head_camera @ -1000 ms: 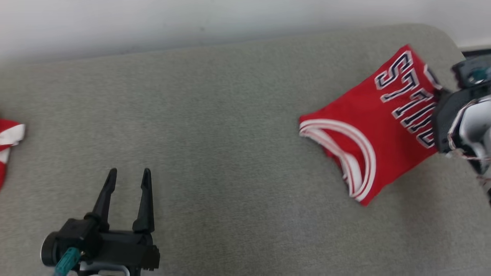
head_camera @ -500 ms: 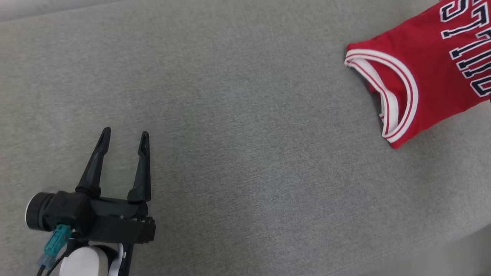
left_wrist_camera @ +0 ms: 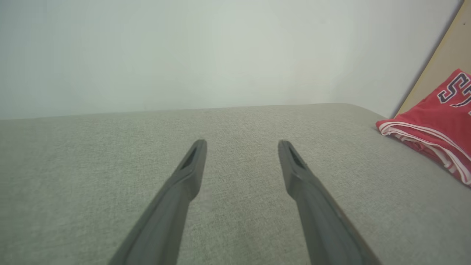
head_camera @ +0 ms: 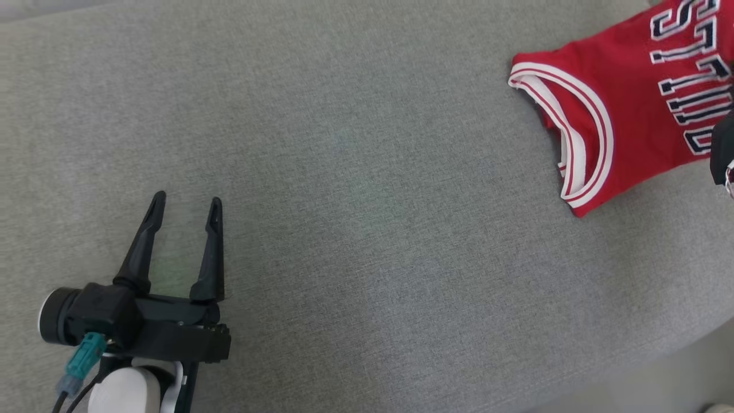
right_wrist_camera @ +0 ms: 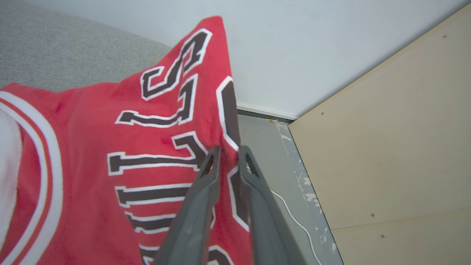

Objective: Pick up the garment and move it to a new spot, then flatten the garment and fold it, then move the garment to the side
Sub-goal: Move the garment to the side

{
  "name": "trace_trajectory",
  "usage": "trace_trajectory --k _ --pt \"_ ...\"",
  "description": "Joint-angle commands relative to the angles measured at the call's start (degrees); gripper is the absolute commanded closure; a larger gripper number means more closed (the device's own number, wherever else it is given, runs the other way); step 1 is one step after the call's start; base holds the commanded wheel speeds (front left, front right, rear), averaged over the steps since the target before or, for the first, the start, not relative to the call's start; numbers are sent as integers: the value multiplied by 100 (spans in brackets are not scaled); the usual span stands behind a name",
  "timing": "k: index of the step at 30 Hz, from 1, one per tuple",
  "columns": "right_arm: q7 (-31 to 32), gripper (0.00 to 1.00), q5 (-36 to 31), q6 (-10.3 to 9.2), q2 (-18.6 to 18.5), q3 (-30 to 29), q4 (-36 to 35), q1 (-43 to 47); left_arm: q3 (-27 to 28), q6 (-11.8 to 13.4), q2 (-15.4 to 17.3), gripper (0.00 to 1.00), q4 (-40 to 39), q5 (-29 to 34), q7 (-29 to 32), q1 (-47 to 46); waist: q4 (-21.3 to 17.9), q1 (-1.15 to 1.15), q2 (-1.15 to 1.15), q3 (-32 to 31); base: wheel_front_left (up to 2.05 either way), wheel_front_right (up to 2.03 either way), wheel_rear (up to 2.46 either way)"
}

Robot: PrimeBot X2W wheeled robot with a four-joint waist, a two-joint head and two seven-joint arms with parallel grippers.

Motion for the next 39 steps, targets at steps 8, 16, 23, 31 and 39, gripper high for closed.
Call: trace_trajectory --k 8,16,23,31,39 --pt "-638 0 11 -16 170 265 -264 342 236 73 -94 0 130 -153 -4 240 360 0 -1 -665 0 0 0" --pt "-1397 0 751 -16 574 668 -598 1178 519 235 -187 0 408 -221 -3 791 814 0 -1 -1657 0 0 0" --pt "-1953 0 1283 -16 988 897 -819 1961 707 405 -226 0 587 -263 -3 1177 974 0 -1 -2281 0 0 0" --pt "-2271 0 1322 -16 1528 537 -1106 3067 744 539 -257 0 598 -350 -3 1620 1053 0 -1 -2658 0 0 0" --pt "-2280 0 1216 -16 1924 604 -1504 3873 782 529 -268 0 655 -405 -3 1926 1081 0 -1 -2806 0 0 0"
